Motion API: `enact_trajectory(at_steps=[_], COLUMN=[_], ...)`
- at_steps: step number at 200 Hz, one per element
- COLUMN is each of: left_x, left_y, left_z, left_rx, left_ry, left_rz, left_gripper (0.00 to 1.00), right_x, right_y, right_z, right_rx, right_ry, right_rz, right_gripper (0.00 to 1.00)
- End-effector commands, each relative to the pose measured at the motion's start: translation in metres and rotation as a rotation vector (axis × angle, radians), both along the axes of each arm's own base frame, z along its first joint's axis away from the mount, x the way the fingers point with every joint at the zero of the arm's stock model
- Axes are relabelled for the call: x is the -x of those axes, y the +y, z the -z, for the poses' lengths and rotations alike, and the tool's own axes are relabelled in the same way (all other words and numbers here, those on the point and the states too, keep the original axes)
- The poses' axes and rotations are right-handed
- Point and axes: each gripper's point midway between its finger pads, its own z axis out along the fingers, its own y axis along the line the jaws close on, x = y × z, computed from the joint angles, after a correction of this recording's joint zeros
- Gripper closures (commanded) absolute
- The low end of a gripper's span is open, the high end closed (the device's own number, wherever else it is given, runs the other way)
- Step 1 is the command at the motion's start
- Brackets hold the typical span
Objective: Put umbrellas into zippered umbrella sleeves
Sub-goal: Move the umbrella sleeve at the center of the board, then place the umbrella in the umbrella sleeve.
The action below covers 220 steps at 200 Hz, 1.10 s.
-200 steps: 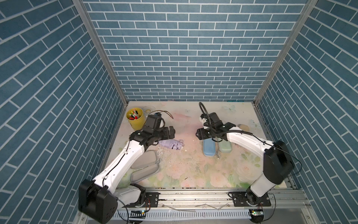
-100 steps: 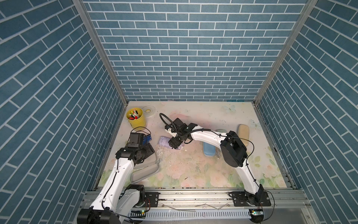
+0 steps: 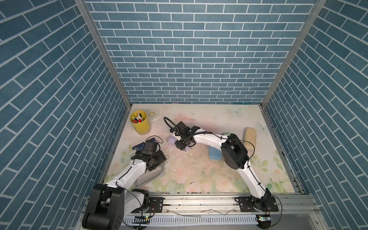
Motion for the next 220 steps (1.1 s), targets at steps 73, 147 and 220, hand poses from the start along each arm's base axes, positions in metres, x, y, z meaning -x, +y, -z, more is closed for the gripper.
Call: enact_trajectory(at_steps=[73,147,220], left_x=[-0.021,0.026,0.02], left_y=[-0.202,-0.073,-0.08], left_z=[0.008,-0.081,-0.064], left_rx=[0.148,-0.119,0.231], left_ry=[-0.002,-0.018,-0.264], left_rz=[0.577,0.347,0.072], left_gripper=[0.32,0.21,0.19], right_x=[-0.023,-0.041,0.029], right_y=[-0.153,-0.158,-0.043], right_z=[-0.05,-0.137,-0.182], right_rx=[-0.145,-0.448,-0.808], right_ry=[0.085,-0.01,-0.062], right_rz=[0.472,0.561,0.358], right_gripper=[0.51,0.7,0.77])
